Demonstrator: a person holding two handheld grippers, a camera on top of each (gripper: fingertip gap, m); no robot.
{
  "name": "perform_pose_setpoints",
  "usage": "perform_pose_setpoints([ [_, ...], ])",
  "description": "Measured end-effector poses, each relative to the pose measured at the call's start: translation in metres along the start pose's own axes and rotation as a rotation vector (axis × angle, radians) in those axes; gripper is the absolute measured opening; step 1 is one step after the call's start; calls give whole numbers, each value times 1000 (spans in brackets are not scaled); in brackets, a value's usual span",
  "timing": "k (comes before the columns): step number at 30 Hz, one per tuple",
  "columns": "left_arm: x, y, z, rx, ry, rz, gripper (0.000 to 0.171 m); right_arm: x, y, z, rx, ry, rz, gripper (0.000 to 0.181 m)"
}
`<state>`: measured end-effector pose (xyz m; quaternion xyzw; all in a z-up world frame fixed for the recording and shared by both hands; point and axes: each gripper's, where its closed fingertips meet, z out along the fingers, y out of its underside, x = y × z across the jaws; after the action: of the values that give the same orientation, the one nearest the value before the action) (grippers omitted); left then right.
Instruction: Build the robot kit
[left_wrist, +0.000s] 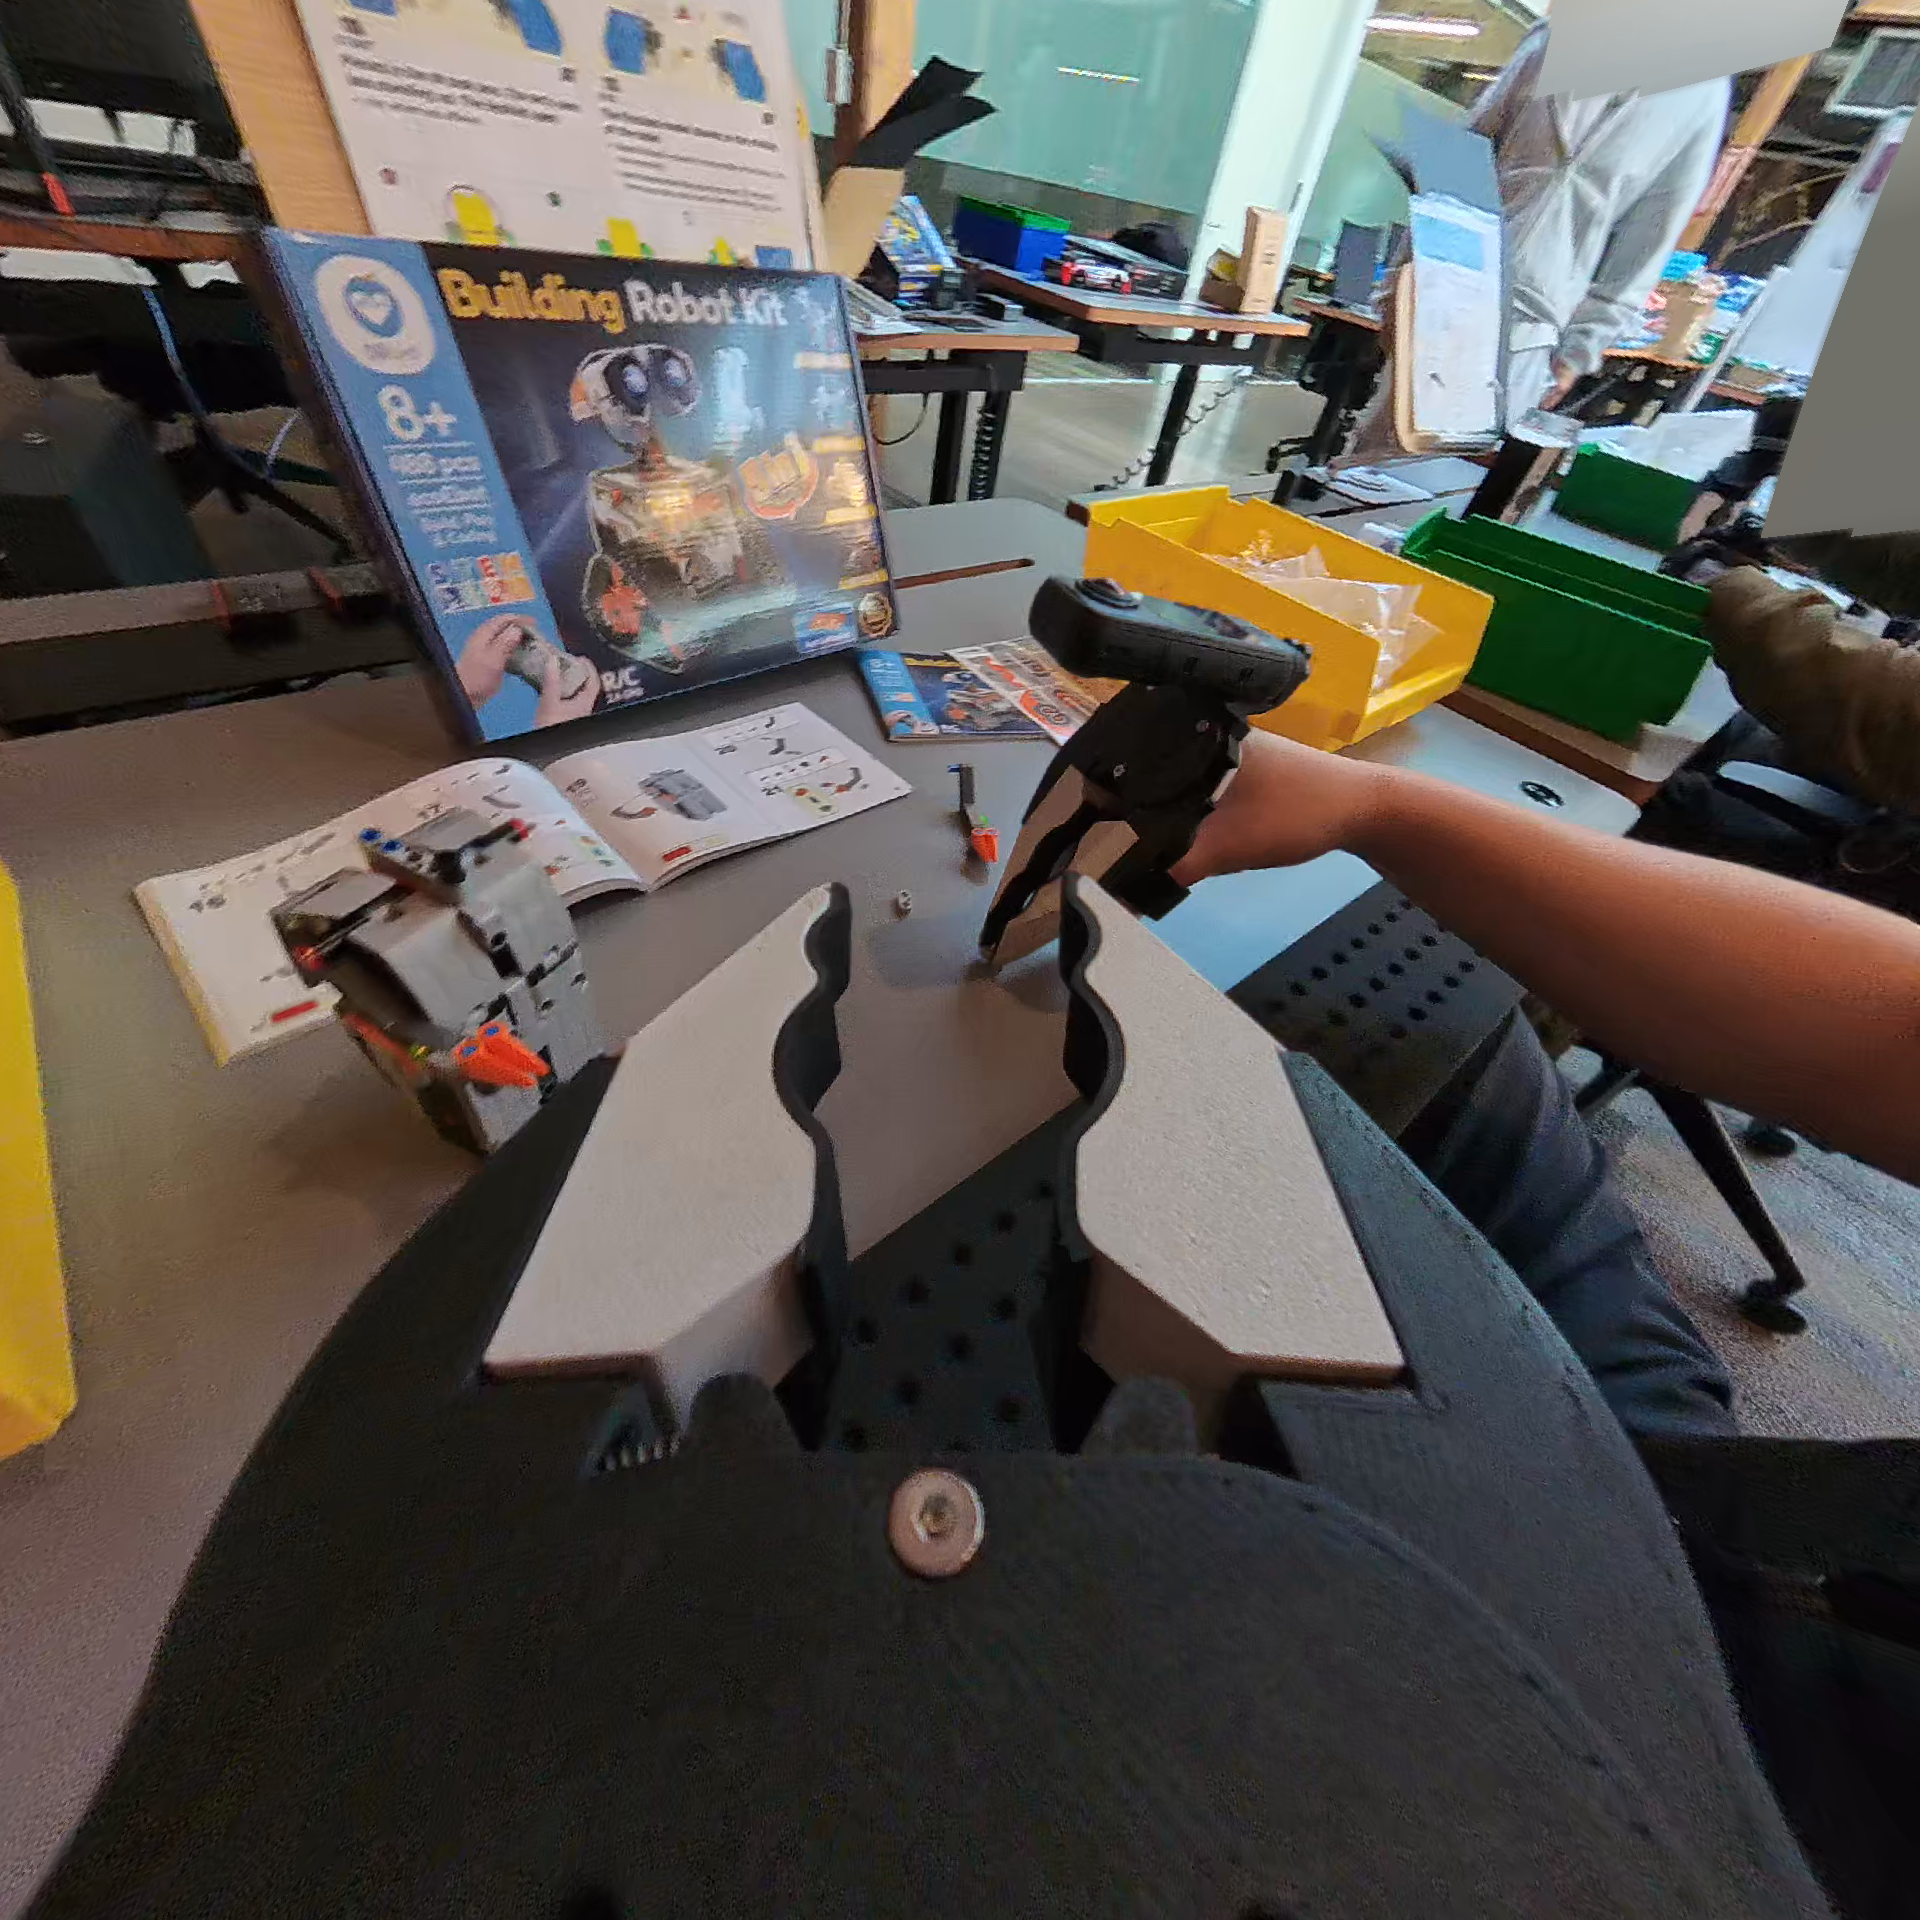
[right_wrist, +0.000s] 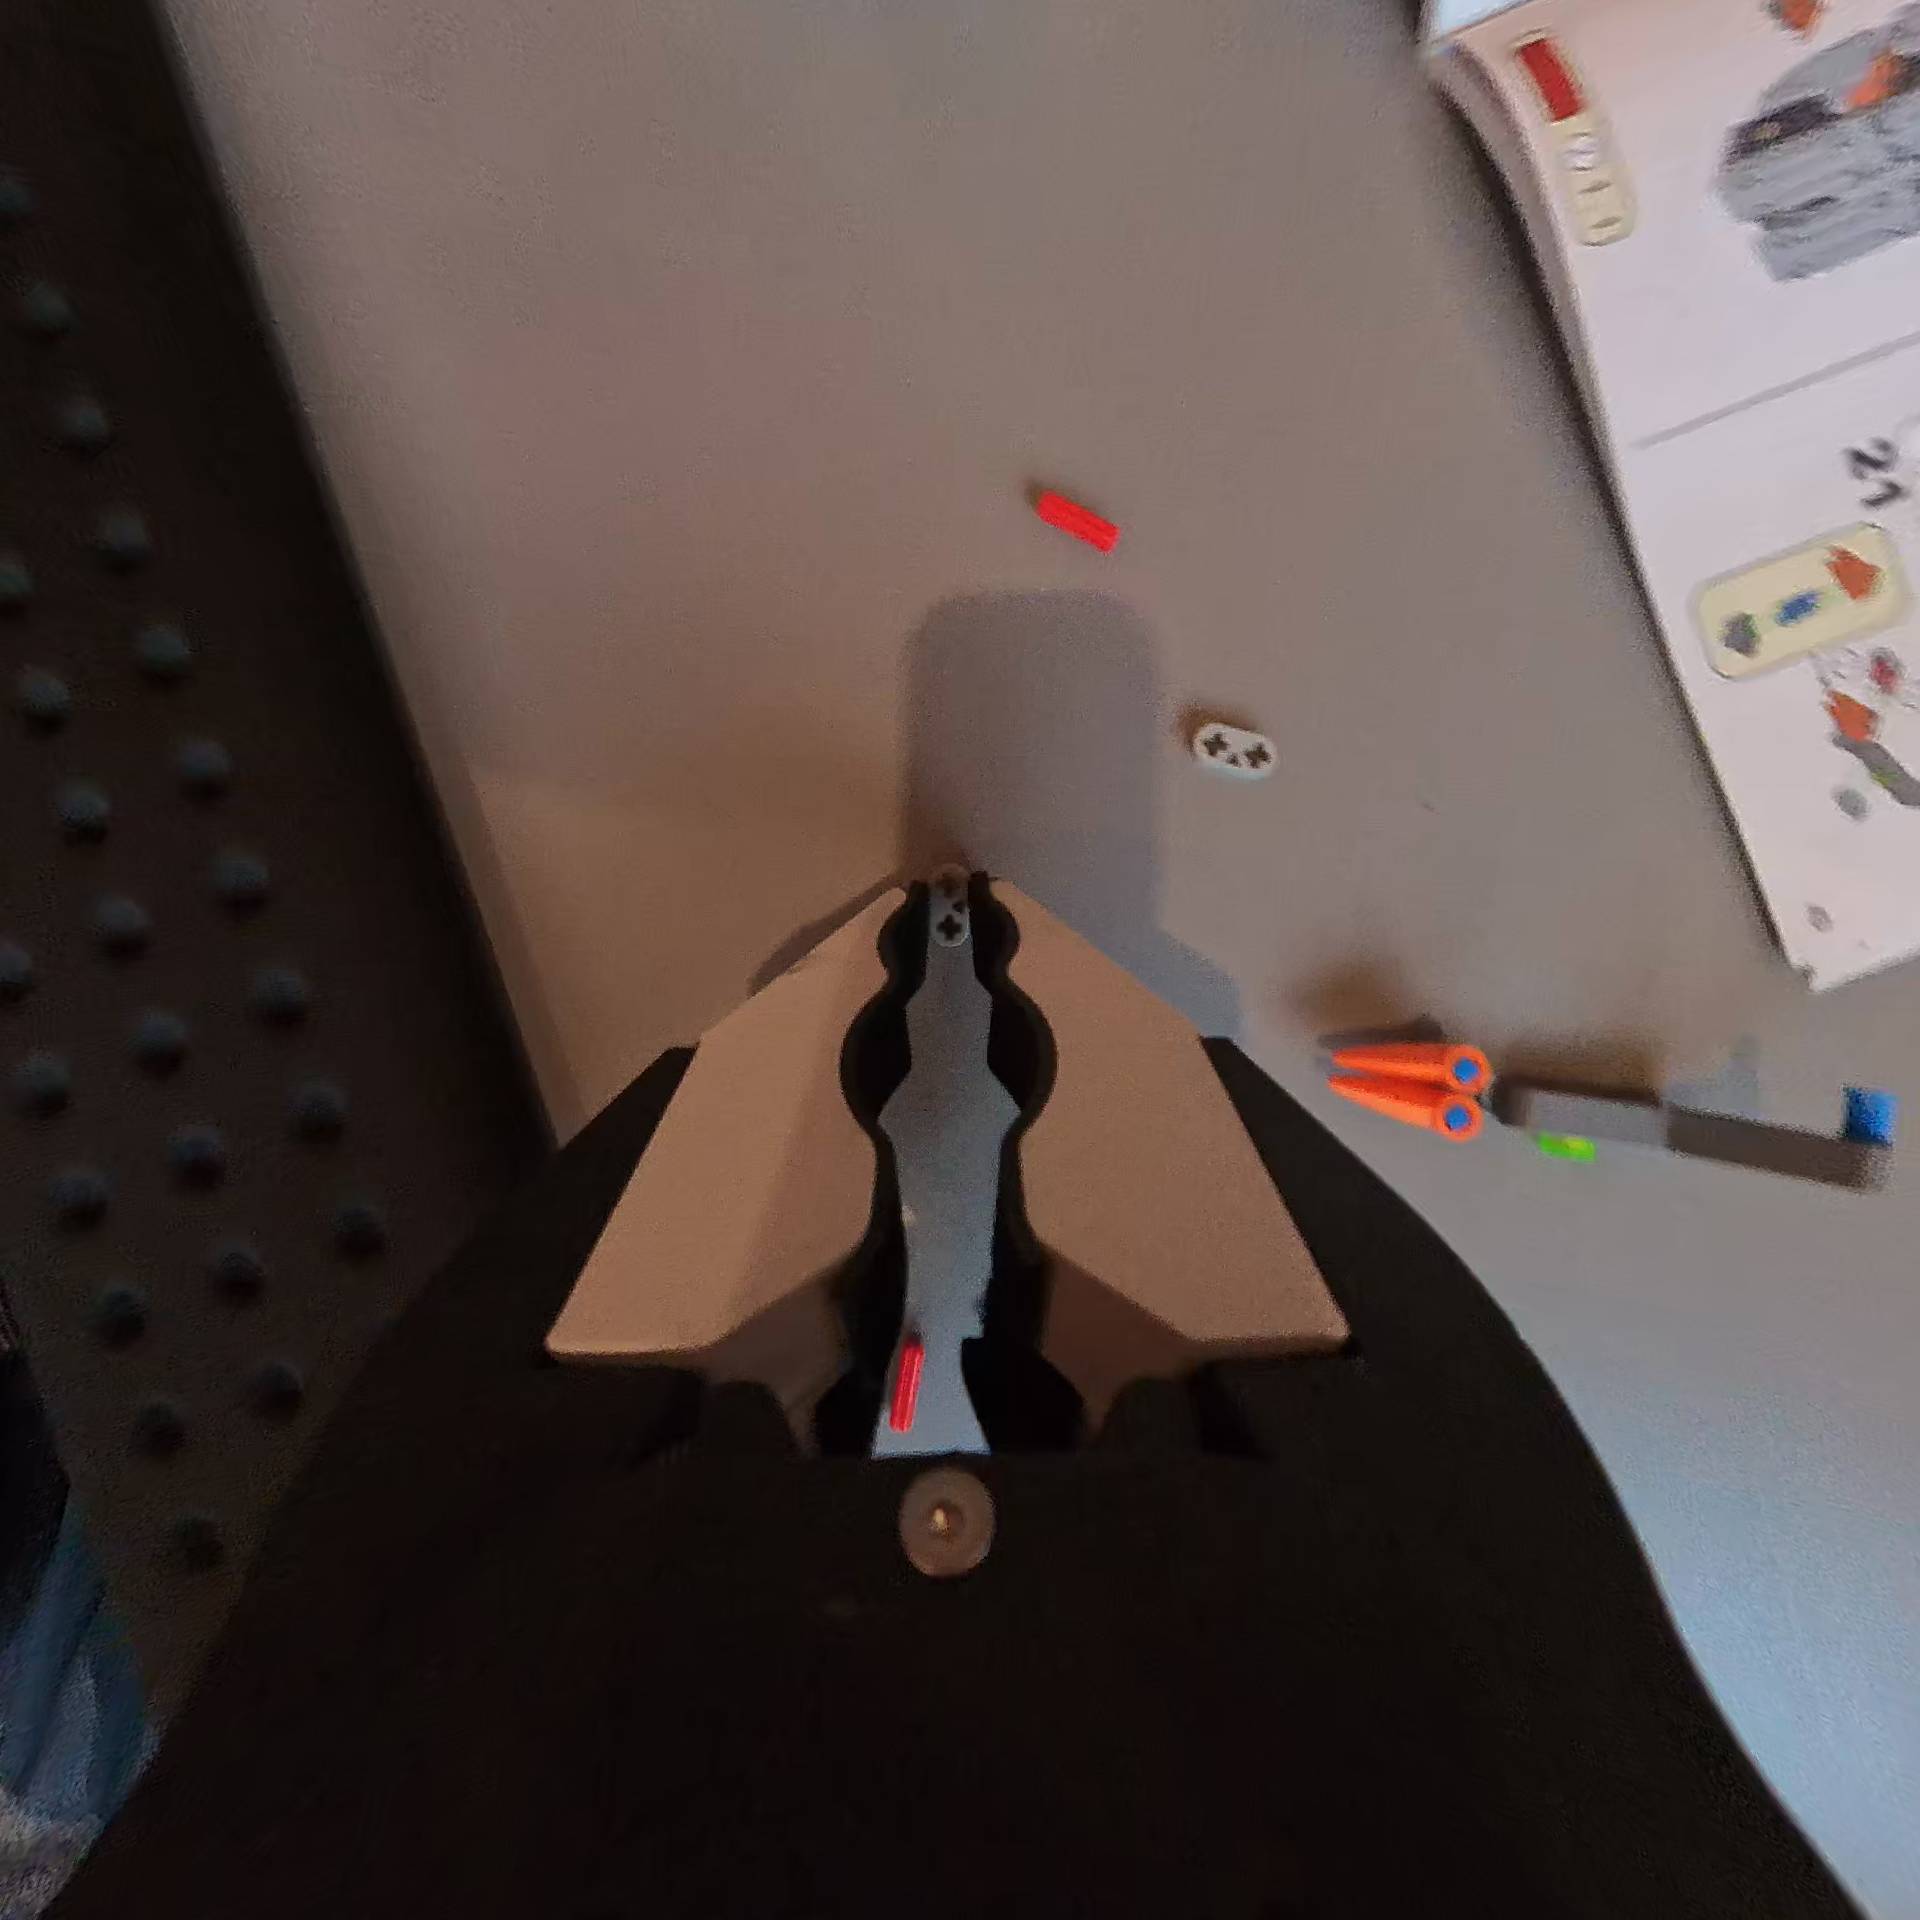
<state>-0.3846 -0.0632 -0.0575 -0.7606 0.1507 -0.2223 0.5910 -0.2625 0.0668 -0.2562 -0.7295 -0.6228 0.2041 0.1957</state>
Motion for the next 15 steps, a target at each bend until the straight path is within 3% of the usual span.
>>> perform_pose_setpoints([
  [4,-12,24,-20,-43,-102,-27,40,2,-10,-6,56,-58,-9,18],
  [8,-15,36,-33,-25,-139,-52,38,15,-20,-53,342,-53,44,20],
  [12,-2,62,-25,-136,-37,-45,37,48,11,-96,577,218,-18,14],
  [15,2,71,-10,-186,12,-47,37,65,36,-109,588,342,32,12],
])
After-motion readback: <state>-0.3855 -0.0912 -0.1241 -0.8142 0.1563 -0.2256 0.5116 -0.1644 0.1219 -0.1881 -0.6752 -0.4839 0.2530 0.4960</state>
